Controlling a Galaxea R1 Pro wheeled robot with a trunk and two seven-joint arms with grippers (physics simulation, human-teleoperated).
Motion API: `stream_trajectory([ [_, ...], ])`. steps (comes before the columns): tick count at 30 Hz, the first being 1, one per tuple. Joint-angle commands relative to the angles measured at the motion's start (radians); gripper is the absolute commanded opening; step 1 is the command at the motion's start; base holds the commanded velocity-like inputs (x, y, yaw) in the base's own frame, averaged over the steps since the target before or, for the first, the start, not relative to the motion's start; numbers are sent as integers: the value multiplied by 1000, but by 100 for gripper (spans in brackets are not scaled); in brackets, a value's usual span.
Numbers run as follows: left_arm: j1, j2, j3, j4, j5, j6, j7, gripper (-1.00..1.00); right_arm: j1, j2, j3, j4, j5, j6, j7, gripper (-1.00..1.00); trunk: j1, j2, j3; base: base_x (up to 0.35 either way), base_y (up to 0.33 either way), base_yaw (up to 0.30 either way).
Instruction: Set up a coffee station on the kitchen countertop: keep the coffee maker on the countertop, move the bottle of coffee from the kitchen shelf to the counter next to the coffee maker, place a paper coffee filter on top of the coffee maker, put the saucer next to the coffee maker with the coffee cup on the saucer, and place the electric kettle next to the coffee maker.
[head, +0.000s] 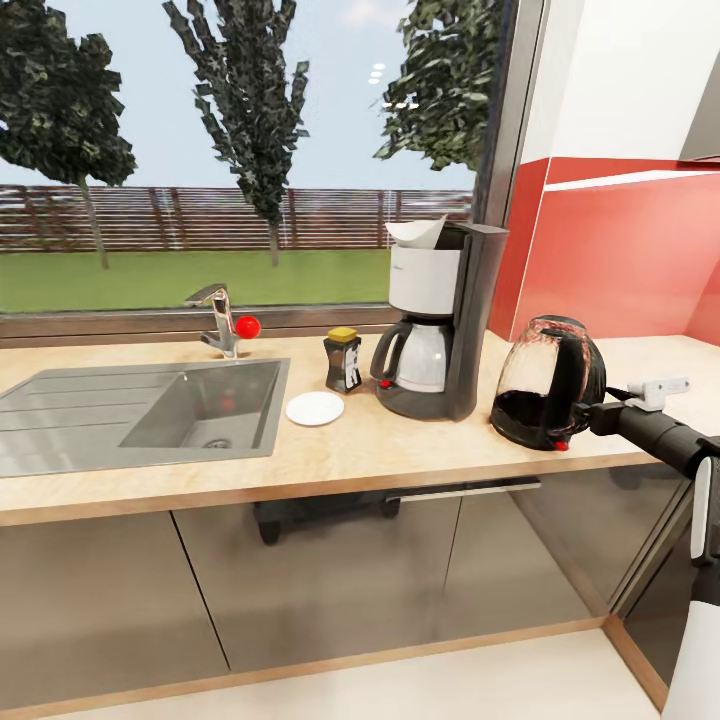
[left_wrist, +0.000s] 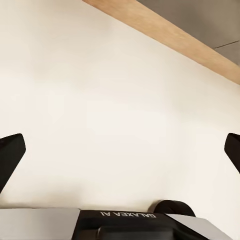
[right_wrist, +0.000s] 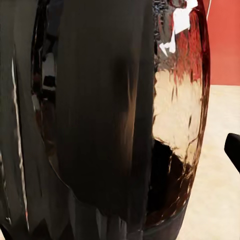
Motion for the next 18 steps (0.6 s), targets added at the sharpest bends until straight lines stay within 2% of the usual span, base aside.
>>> stream_trajectory([
  [1,-1,0,-6,1,3,-6,-2,100,-1,0,-1,-1,8,3,9,100,0,-1,-1,0,0,0],
  [18,-1,0,-6,1,3,-6,-2,100,-1,0,-1,-1,8,3,8,100,0,-1,-1,-64,0,0],
])
